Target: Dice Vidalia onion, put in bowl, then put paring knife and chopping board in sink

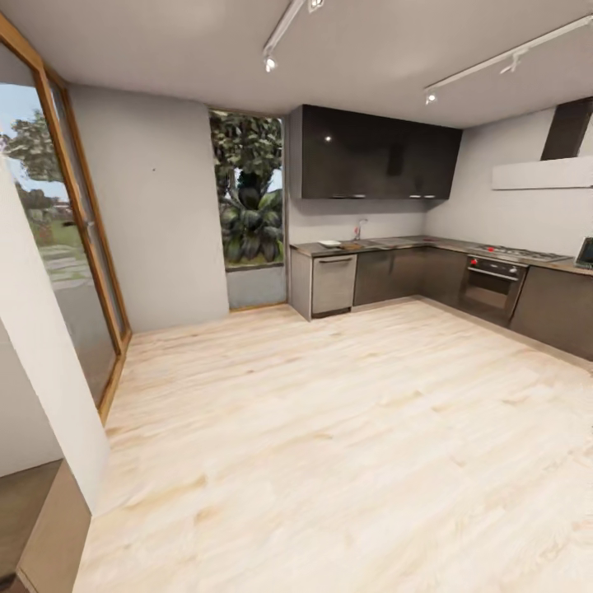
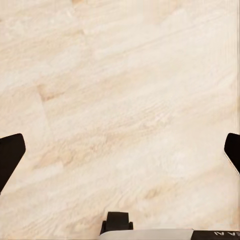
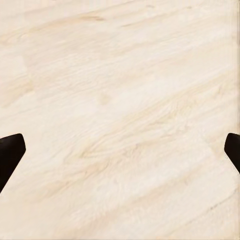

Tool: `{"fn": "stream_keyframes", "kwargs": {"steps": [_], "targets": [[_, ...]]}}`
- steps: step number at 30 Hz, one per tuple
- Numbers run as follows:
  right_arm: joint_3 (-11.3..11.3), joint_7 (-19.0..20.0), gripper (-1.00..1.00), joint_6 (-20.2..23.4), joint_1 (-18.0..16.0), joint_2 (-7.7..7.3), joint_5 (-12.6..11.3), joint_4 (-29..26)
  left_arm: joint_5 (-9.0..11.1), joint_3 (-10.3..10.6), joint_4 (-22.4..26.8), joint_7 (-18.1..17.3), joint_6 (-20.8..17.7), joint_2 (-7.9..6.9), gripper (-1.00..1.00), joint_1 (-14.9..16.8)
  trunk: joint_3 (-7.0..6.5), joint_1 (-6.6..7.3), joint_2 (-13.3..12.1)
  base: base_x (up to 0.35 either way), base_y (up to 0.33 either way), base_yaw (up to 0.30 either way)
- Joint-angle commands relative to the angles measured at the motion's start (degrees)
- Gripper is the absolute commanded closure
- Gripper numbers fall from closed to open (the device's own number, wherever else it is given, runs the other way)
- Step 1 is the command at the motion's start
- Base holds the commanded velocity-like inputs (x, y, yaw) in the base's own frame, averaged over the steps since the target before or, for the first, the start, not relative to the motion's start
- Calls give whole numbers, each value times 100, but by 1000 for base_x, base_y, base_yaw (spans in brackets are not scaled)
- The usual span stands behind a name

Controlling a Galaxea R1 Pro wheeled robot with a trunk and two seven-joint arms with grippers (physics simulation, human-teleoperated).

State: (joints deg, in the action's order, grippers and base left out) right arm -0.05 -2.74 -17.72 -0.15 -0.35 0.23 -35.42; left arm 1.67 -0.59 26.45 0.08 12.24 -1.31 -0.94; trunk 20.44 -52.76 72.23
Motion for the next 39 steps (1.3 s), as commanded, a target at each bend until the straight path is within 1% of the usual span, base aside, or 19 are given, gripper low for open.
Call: {"fn": "stream_keyframes", "kwargs": {"steps": [1,13,39], "targets": [[5,-16,-100,-10,-2,0,3,0,17,-2,9,1,7,0,-100,-3,8,-4,2,318,-14,-164],[5,-16,-100,-10,-2,0,3,0,17,-2,0,1,7,0,-100,-3,64,-4,2,318,-32,-170],[5,-16,-100,-12,-2,0,3,-2,17,-2,4,1,7,-1,-100,-3,222,-4,2,318,-120,-192]]}}
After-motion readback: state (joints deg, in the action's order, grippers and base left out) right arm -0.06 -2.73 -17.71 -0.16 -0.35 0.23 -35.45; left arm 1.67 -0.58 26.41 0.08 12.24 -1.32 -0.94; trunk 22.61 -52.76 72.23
